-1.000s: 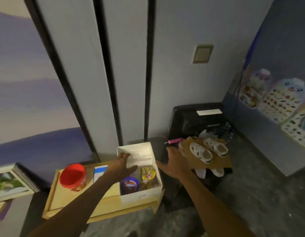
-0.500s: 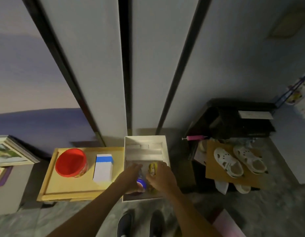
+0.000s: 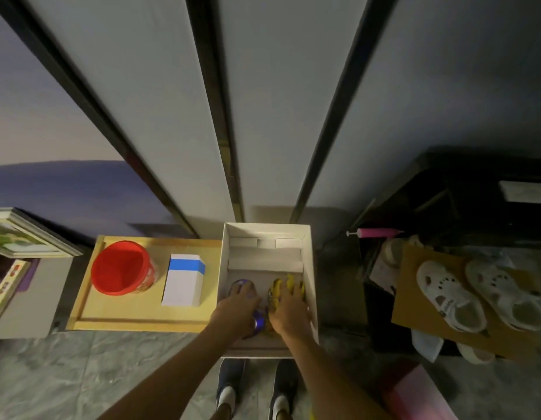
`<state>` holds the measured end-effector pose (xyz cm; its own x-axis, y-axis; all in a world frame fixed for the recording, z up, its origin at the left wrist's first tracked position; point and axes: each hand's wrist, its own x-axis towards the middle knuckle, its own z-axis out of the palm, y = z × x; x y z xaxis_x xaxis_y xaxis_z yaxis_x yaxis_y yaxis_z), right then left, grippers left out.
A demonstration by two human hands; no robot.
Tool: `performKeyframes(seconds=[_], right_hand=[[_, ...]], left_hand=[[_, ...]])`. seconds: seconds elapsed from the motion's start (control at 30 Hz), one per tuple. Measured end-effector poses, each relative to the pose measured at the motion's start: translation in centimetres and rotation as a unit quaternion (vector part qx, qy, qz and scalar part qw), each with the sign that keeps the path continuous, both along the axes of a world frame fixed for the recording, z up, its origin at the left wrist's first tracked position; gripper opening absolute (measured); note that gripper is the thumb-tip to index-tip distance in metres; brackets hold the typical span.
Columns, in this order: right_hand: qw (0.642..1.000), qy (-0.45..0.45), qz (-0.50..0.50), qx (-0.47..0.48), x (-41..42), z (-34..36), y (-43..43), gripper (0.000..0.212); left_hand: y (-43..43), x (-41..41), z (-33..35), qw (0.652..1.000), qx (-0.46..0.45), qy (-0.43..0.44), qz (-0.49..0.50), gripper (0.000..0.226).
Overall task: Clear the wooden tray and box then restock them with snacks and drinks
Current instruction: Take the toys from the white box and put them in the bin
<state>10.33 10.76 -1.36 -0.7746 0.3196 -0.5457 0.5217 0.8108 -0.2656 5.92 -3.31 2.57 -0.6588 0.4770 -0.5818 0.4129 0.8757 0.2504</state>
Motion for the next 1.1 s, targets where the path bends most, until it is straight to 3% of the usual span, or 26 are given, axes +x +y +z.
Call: performKeyframes(seconds=[0.2,0.43,0.67,0.97,1.1], right_hand=[[0.996,0.060,-0.053,-0.045,0.1,2.4,0.5,0.075],[0.984,0.120,-0.094,-0.092,-0.9,10.2,2.4,0.058],[0.955,0.225,-0.161,-0.107,0.8,17.8,2.2,0.070],[0.904,0.318,-0.285,-0.027,12.7,23.8,5.6,0.067],[0.888,0.301,-0.347,0.008,21.6,24.4,7.4,0.068]], left_hand=[[-0.7,-0.4,1.2,0.999,0.037,0.031,0.006,0.070],[-2.4,-2.7,7.1,0.983,0.172,0.045,0.048,0.078],[-4.1,-6.4,13.3,0.963,0.262,0.051,0.039,0.078],[3.7,-1.6,17.4,0.941,0.336,0.009,-0.046,0.066],[8.6,5.5,18.5,0.929,0.346,-0.075,-0.104,0.045]])
